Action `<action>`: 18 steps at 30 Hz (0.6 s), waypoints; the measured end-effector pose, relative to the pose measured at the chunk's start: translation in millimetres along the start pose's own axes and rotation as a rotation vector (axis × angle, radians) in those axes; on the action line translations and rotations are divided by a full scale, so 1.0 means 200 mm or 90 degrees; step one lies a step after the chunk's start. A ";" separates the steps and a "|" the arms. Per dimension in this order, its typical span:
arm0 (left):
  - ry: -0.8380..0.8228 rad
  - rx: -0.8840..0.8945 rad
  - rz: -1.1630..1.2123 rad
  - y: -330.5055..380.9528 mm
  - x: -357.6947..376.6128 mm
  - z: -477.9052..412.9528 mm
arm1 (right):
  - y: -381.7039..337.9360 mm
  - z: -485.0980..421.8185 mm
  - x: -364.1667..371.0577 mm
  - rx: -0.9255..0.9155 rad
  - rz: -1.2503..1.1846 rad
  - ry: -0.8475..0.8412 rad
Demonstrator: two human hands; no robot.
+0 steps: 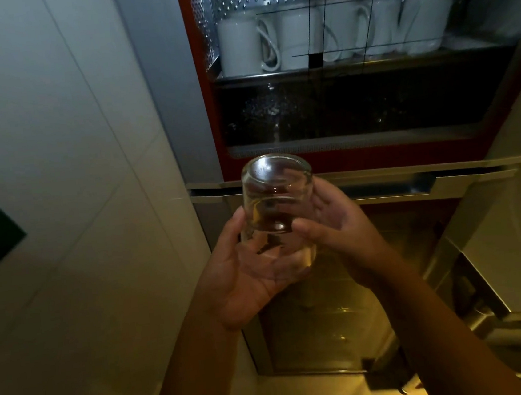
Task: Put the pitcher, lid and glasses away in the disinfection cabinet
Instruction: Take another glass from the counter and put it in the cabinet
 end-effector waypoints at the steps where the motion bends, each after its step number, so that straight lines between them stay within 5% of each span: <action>1: 0.005 0.001 0.000 0.01 0.00 0.01 | 0.00 0.00 0.00 0.001 -0.003 0.000; 6: 0.039 0.001 -0.024 0.03 -0.01 0.03 | 0.06 -0.01 -0.02 0.031 -0.032 0.049; 10: 0.045 -0.005 0.005 0.05 -0.01 0.05 | 0.18 -0.02 -0.17 0.100 -0.119 0.256; 18: 0.059 0.003 0.021 0.08 -0.01 0.06 | 0.54 -0.05 -0.27 0.388 -0.333 0.417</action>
Point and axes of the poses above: each hand's wrist, its own z-axis away from the middle knuckle, its own x-axis out of the palm, y = z × x, the point moved 9 cm from there along -z, towards the middle knuckle, and after that the axes turned 8 degrees about z, right-handed, at the moved point
